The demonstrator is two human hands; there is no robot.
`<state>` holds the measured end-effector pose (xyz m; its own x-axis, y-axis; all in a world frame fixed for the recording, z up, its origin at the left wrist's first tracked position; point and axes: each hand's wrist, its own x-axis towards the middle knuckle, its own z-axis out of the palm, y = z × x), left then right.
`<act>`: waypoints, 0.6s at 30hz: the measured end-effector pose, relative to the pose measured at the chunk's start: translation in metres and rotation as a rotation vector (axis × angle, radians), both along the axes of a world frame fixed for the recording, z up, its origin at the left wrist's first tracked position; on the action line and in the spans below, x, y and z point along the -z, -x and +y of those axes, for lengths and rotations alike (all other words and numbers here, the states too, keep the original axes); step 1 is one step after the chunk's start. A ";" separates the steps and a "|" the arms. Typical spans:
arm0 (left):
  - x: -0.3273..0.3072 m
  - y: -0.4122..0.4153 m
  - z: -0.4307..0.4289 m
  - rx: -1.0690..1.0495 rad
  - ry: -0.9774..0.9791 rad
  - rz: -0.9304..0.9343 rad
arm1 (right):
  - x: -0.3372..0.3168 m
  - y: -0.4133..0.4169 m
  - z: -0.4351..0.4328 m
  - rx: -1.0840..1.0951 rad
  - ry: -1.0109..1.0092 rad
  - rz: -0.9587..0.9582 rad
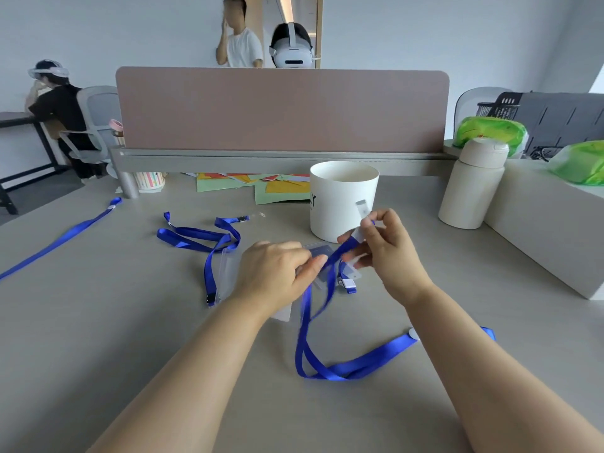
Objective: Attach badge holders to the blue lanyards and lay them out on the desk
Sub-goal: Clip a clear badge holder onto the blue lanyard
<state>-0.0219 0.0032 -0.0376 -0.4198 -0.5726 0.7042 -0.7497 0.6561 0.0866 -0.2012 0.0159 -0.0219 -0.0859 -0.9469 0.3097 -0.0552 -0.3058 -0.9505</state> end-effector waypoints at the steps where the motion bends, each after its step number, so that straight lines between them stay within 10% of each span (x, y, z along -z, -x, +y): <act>1: 0.000 0.001 0.000 -0.009 -0.050 -0.004 | -0.001 -0.001 0.001 -0.050 -0.016 -0.101; 11: 0.005 0.018 0.000 -0.201 -0.631 0.058 | -0.013 -0.002 0.008 -0.365 -0.085 -0.642; 18: 0.005 0.014 -0.006 -0.084 -0.850 0.625 | -0.010 0.006 0.001 -0.213 -0.105 -0.786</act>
<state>-0.0360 -0.0027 -0.0429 -0.0574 -0.9891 0.1352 -0.4531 0.1465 0.8793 -0.2072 0.0168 -0.0123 -0.0559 -0.9881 0.1431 0.6877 -0.1420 -0.7119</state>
